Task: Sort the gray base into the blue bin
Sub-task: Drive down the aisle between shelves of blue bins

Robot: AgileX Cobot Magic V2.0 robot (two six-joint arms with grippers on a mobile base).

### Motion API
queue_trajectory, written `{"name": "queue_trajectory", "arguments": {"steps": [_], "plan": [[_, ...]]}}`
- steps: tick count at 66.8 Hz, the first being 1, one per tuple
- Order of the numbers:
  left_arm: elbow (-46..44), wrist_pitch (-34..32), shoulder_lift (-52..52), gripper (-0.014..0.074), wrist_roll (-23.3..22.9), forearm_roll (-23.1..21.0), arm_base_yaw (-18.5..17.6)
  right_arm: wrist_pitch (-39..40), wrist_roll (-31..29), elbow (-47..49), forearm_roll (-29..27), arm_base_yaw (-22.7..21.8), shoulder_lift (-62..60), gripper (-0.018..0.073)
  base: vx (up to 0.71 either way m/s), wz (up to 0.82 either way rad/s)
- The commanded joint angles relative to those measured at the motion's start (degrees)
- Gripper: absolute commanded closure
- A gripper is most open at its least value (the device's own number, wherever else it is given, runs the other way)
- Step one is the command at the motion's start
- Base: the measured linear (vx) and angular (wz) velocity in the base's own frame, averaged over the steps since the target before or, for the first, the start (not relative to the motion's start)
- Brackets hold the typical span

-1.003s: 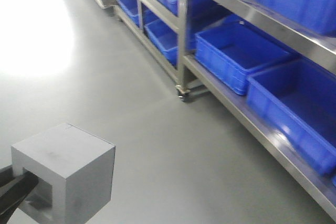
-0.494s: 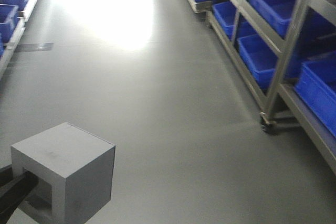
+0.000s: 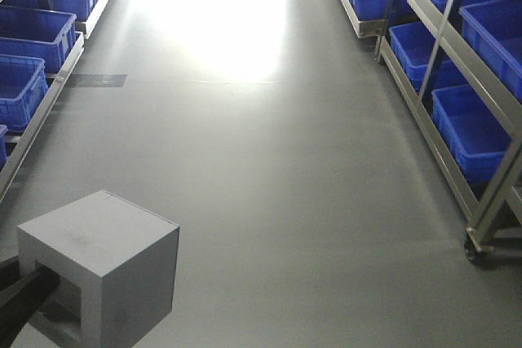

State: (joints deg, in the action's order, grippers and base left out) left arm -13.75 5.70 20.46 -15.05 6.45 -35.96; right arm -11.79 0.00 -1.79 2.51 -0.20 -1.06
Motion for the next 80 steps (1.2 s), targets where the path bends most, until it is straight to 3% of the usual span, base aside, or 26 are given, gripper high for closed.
{"name": "queue_trajectory", "arguments": {"steps": [1,80], "plan": [[-1.8,-6.3,0.1,0.0603,-0.3,-0.2,-0.1,4.7,-0.7,-0.3,0.5,-0.1,-0.4,0.0564,0.44,0.11],[-1.8,-6.3,0.1,0.0603,-0.3,-0.2,-0.1,4.5,-0.7,-0.3,0.5,-0.1,-0.4,0.0564,0.49,0.05]]}}
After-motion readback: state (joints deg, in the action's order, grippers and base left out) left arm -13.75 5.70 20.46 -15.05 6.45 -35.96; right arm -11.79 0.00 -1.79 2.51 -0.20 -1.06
